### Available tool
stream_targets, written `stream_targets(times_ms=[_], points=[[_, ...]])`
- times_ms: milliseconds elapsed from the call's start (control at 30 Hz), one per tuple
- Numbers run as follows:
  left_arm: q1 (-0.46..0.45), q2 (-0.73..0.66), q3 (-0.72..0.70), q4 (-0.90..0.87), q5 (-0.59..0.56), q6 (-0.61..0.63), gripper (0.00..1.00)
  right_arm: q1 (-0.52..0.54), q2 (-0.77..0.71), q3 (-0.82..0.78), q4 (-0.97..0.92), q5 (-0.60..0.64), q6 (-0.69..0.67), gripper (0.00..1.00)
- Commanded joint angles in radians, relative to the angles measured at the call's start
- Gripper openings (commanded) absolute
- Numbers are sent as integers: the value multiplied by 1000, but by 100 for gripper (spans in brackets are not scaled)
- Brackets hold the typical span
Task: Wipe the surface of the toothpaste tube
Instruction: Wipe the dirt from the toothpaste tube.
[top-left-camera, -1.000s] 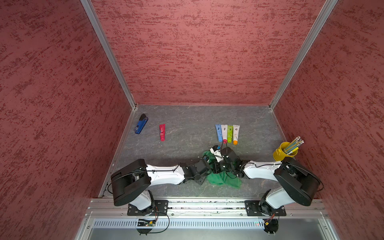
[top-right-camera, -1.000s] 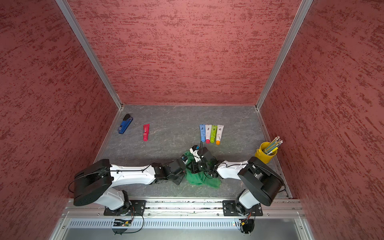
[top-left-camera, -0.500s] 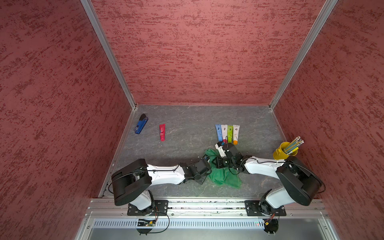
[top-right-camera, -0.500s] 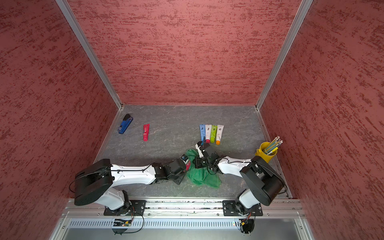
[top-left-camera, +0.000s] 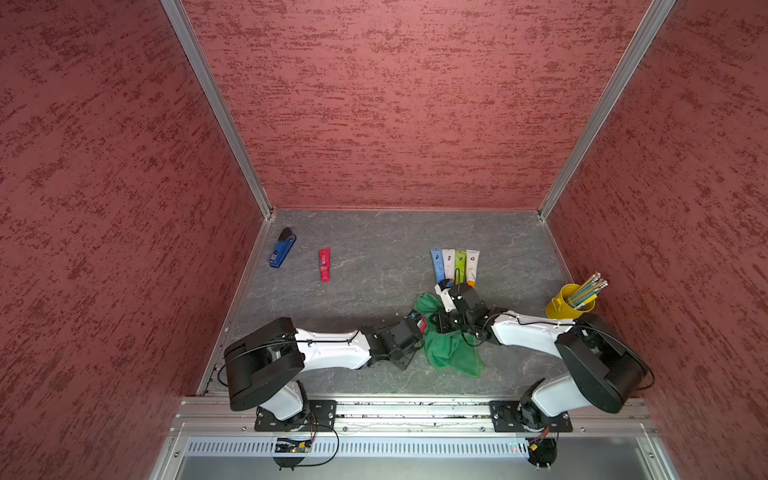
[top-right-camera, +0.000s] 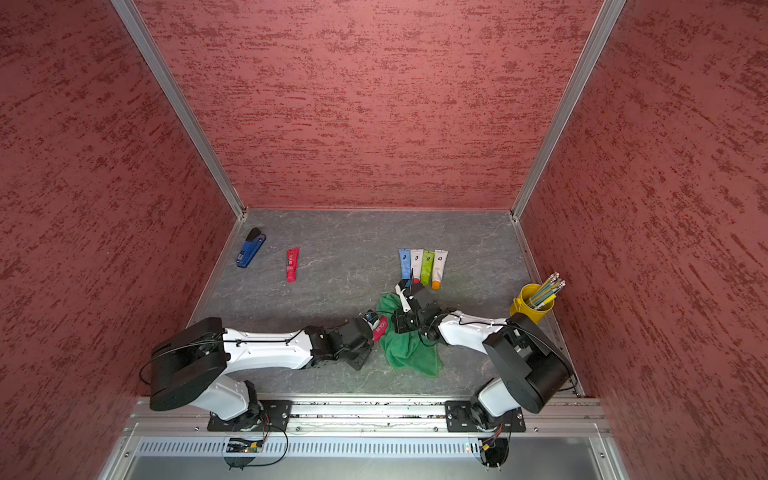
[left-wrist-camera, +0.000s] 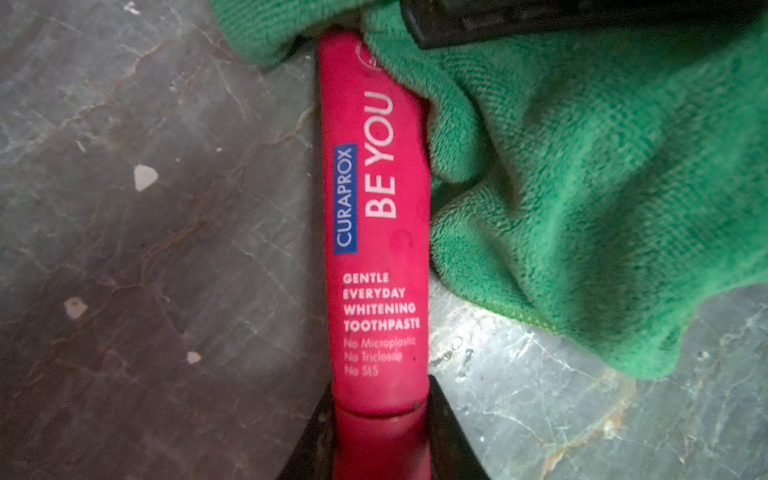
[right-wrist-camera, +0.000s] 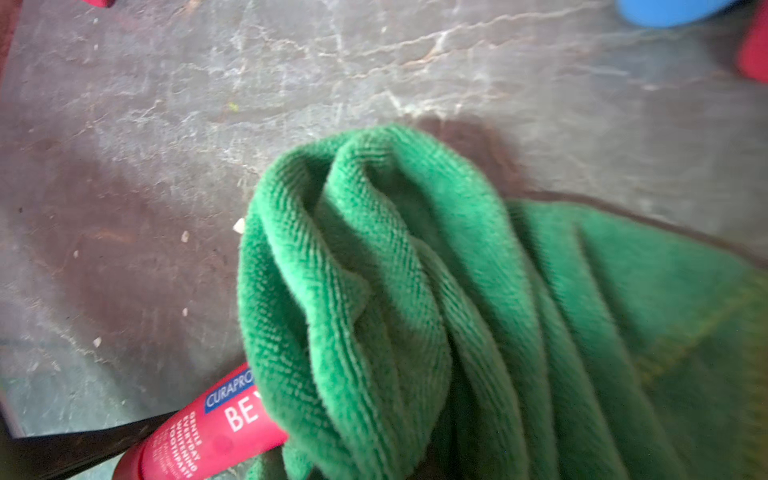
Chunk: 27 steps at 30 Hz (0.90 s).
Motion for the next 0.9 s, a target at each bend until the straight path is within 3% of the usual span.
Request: stream_targets(times_ms=[0, 267, 333, 500, 733, 867], points=[[-8, 31, 7, 3, 53, 16, 0, 39, 43, 17, 61, -91, -14, 0], [-8, 37, 12, 3, 56, 18, 0, 172, 40, -66, 257, -376, 117, 0], [-7, 39, 13, 3, 55, 19, 0, 202, 29, -67, 248, -396, 127, 0], [-6, 31, 7, 5, 54, 19, 0, 188, 46, -54, 126, -273, 84, 0], [-8, 4, -8, 2, 37, 8, 0, -33, 120, -49, 33, -97, 35, 0], [-10, -3, -13, 0, 30, 3, 0, -63, 93, -15, -6, 45, 42, 0]])
